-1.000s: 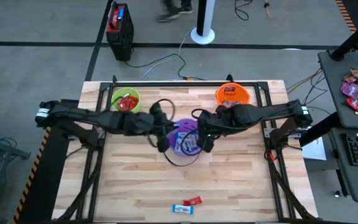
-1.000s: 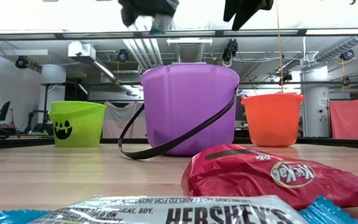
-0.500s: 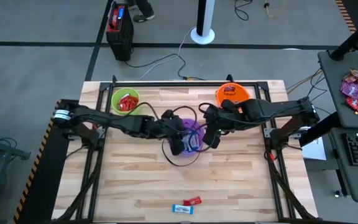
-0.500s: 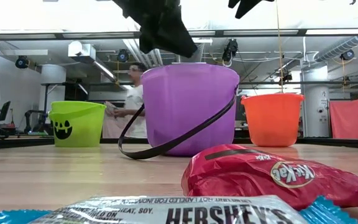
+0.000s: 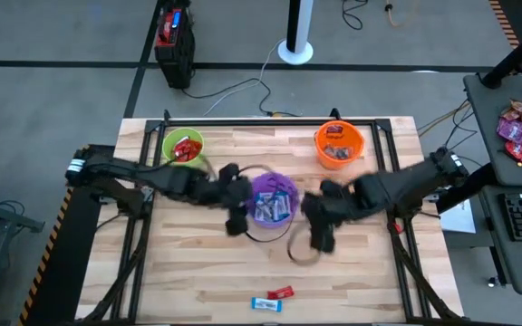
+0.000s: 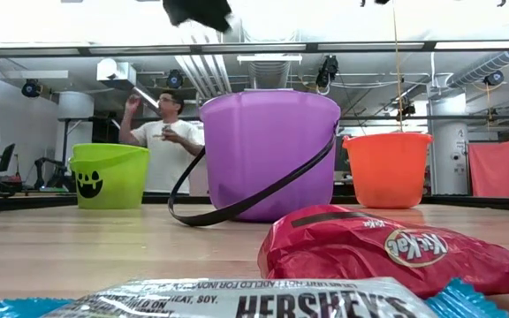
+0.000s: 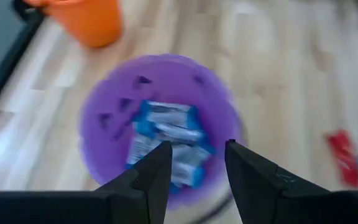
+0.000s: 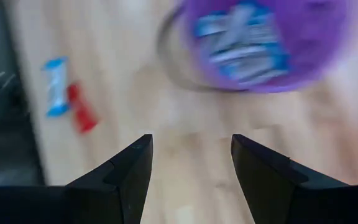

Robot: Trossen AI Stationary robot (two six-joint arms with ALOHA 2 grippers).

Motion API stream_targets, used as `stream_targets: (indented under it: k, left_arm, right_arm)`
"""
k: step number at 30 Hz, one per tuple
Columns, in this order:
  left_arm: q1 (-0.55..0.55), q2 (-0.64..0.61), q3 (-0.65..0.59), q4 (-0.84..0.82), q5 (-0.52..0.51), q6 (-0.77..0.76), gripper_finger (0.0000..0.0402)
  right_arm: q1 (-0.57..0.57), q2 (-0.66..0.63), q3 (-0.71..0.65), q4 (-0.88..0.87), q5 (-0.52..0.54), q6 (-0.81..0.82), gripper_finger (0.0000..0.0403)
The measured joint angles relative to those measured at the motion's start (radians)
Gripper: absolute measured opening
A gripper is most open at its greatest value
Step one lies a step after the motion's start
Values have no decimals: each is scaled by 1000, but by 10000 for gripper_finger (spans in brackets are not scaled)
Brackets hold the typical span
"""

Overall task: Sort candy by brand, put in halloween buckets
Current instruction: Put the red chocolate into the green bucket

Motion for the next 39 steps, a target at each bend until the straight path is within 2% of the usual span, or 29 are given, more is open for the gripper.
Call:
stream_targets:
  k: [4, 8, 15, 20, 25, 30, 34, 39]
  left_arm:
    - [-127, -105, -82, 16, -12, -73, 134]
    - [-261, -201, -181, 58, -75, -211, 135]
    - [-488, -308, -301, 173, -269, -383, 135]
    - [-592, -342, -314, 171, -317, -453, 135]
    - [-630, -385, -252, 90, -318, -484, 135]
    - [-633, -404, -124, -97, -324, -480, 135]
    - [-633, -405, -3, -219, -334, -454, 135]
    - [-633, -400, 92, -277, -334, -384, 135]
  right_arm:
    - [132, 3, -78, 141, -45, -26, 210]
    - [219, 48, -152, 326, -46, -16, 210]
    - [266, 242, -171, 458, -33, -3, 210]
    - [271, 360, -150, 543, -22, 22, 210]
    - [270, 447, -113, 563, -13, 42, 210]
    - [269, 520, -66, 605, -12, 43, 210]
    - [264, 566, -39, 608, -11, 57, 210]
    - [257, 593, -26, 613, -26, 63, 208]
